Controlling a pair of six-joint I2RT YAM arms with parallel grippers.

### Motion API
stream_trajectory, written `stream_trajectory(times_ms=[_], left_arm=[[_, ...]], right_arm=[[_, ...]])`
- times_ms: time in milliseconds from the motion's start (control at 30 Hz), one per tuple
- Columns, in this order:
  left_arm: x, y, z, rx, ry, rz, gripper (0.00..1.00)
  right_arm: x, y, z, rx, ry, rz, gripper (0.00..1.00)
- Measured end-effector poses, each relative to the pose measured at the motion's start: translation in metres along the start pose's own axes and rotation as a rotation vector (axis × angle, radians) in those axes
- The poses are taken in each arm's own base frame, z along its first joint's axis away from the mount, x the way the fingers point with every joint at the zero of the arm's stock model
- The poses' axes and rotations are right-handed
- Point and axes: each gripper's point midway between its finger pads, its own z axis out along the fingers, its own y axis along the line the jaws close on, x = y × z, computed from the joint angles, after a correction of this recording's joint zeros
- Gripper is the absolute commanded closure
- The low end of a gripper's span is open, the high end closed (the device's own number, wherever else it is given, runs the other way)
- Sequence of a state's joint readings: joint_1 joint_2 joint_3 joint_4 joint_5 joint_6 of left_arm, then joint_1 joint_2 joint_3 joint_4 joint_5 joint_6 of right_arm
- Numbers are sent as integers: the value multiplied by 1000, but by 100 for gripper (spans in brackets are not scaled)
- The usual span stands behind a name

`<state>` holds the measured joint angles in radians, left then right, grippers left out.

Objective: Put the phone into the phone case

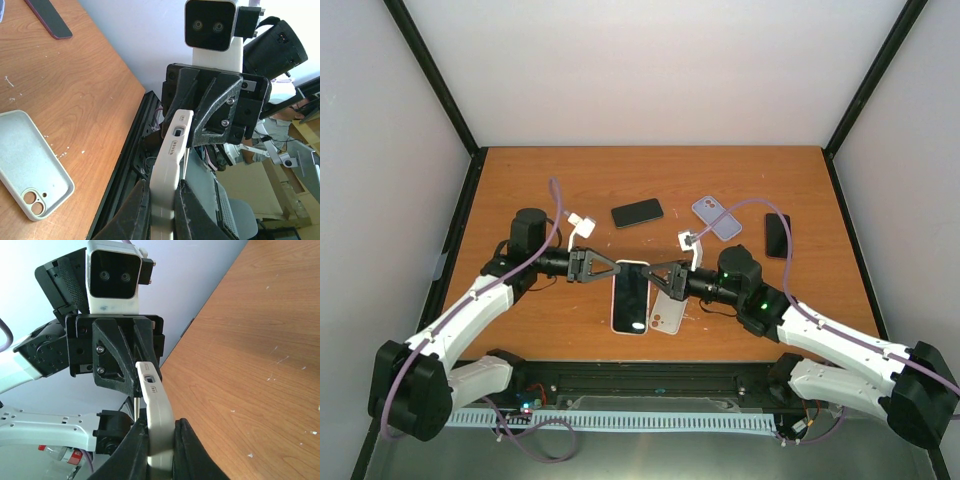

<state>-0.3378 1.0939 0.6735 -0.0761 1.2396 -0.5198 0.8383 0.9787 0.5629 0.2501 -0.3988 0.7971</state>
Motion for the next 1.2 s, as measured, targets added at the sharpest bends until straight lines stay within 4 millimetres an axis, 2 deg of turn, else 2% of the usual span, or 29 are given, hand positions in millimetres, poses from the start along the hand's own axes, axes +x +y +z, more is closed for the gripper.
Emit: stream_trajectory(times_ms=[67,100,300,433,467,567,633,667,700,767,867,900,933,1067,1200], left_arm=[[0,0,0,-2,2,0,100],[0,1,0,-6,1,-2,100],[3,8,1,-24,8,-35,100],[3,8,1,-24,9,-37,100],[3,8,1,-24,9,-37,100],[3,7,1,-22,9,-37,100],[4,7,1,-21,10,-36,100],[4,8,1,-24,10,-39,98],[4,7,0,-22,10,-36,91],[2,5,0,-21,7,-27,68],[-1,4,-1,-34,-4,-33,51],[-2,2,-1,-37,-10,-33,41],[-3,-1,-2,-38,-16,-33,37],[-2,-8,-4,-20,-29,-9,35],[12,2,-2,-3,-15,-53,35]], right_arm=[[1,-1,0,6,4,-5,70],[2,-3,0,12,7,-6,68],[2,-5,1,17,11,-8,62],[2,-3,10,8,37,-6,60],[2,-3,13,5,43,-5,63],[2,-4,19,1,63,-4,86],[4,-6,21,4,72,-3,96],[3,-4,21,-8,72,-1,97],[2,0,20,-20,68,-3,97],[1,2,19,-25,64,-4,97],[-1,3,19,-24,51,-4,97],[-1,1,18,-18,48,3,97],[-2,-1,17,-11,38,9,97],[-6,-3,13,0,0,39,97],[-15,1,12,-10,-44,55,97]])
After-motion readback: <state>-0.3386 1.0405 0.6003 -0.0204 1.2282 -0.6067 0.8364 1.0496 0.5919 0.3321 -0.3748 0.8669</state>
